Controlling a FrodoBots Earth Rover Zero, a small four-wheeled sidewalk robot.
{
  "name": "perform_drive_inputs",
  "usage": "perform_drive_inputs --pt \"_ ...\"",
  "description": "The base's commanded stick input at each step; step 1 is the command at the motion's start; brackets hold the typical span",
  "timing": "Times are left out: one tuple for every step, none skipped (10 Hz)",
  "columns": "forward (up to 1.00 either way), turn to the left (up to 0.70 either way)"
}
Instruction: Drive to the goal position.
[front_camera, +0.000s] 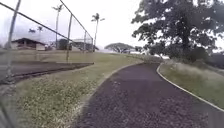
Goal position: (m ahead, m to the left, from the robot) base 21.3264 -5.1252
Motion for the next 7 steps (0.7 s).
perform_drive_inputs --pt "0.7 0.0" --pt "0.7 0.0" --pt "0.7 -0.17" --pt "0.7 -0.14" --pt "0.7 0.0" --pt "0.7 0.0" --pt "0.7 0.0"
